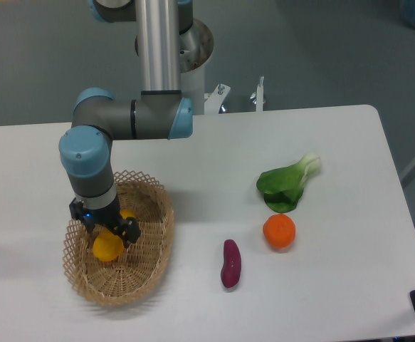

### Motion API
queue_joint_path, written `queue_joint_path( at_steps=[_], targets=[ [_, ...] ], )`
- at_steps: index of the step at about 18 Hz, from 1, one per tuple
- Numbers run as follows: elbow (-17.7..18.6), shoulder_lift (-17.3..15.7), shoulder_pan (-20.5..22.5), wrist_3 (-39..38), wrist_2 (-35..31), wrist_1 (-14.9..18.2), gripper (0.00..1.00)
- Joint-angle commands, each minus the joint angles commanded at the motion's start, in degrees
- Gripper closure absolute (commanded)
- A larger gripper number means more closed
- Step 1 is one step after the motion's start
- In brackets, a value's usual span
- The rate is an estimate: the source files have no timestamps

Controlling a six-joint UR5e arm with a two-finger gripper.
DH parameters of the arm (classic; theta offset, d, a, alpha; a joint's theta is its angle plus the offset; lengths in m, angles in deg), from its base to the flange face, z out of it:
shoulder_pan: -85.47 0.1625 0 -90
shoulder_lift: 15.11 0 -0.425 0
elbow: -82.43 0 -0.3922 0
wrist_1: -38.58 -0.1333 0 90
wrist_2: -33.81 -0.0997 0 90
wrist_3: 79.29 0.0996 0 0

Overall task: Pick up the mango from the basket
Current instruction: 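Lower the gripper onto the yellow mango and close around it, then lift the held mango out of the basket and carry it toward the orange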

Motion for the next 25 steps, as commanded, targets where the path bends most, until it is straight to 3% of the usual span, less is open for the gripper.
queue_joint_path(
  at_steps=[1,3,8,17,22,25],
  targets=[
    [-0.09,0.09,0.00,-1.05,0.09,0.00,0.06],
    [-0.09,-0.09,0.00,-2.02,0.09,0.00,0.33],
    [-0.26,-0.35,0.00,-1.94,0.09,0.00,0.42],
    [-1.76,-3.07,1.31,-2.11,0.44,0.18,0.46],
    [-2.02,-7.55,7.28,-0.54,0.61,1.05,0.45],
    [-2.02,-9.31,11.50,4.64,0.53,2.36,0.45]
  ],
)
